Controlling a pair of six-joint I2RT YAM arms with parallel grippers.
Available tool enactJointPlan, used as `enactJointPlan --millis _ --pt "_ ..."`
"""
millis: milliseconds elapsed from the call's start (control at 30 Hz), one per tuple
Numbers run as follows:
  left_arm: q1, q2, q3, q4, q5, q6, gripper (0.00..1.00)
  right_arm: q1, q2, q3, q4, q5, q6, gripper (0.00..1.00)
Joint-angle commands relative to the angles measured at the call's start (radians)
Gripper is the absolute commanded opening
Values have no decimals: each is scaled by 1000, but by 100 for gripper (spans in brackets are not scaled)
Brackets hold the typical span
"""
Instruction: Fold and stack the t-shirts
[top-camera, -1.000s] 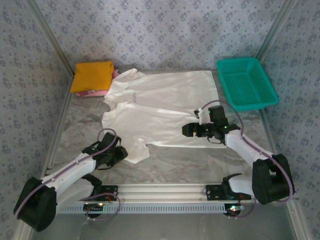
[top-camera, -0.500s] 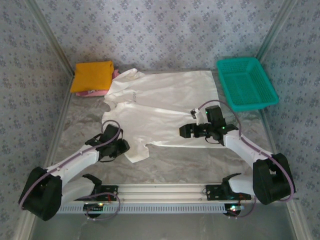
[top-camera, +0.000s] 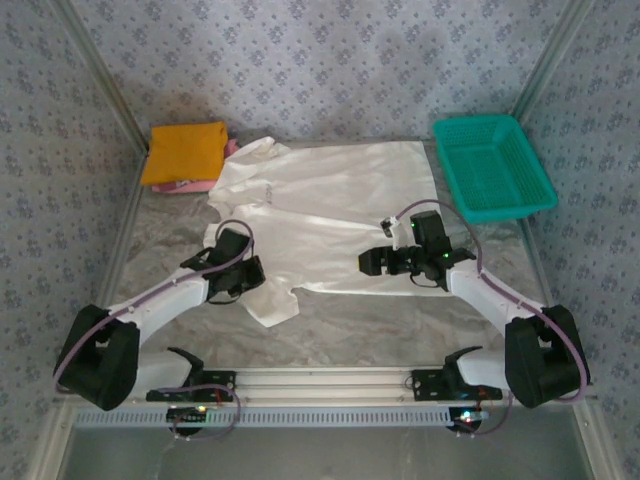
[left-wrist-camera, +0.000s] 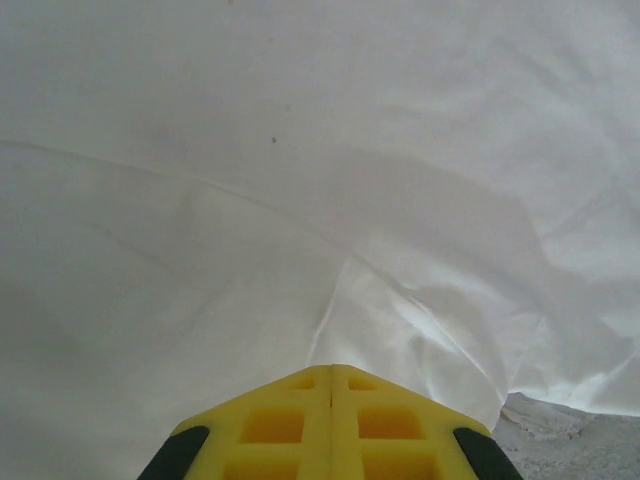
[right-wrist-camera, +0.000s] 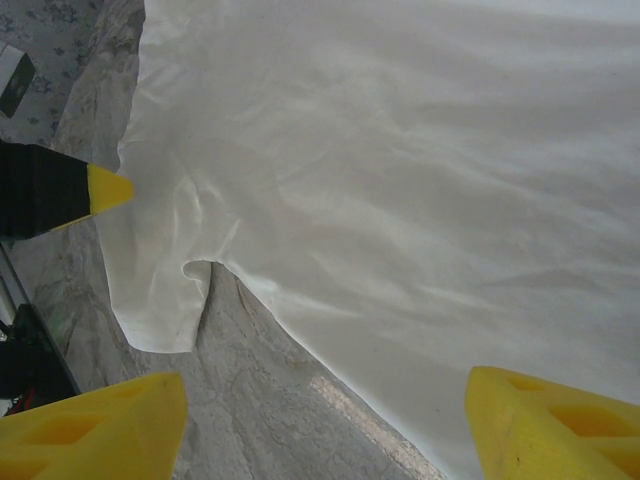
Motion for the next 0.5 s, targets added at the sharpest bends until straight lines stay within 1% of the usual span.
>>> enactJointPlan --millis 0,33,67,100,200,267,367,467 --pt "-6 -40 18 -89 5 27 11 7 -2 27 -8 13 -23 76" --pt "-7 -68 6 -108 0 15 22 6 -2 28 -11 13 -27 76" --pt "-9 -109 -9 -133 -10 -1 28 6 -1 31 -12 14 -31 76" --pt "-25 -155 -26 -150 -23 -18 29 5 2 31 -11 17 -34 77" --pt "-87 -253 -39 -255 -79 -97 41 5 22 45 -10 14 -39 76" --pt "-111 -286 -50 -318 -80 -174 54 5 40 52 -7 6 -38 77" --pt "-142 -324 -116 -291 -86 -255 57 8 59 47 18 -4 -26 77" --pt "-131 -282 -151 -197 -82 -252 57 9 72 50 31 -8 -23 77"
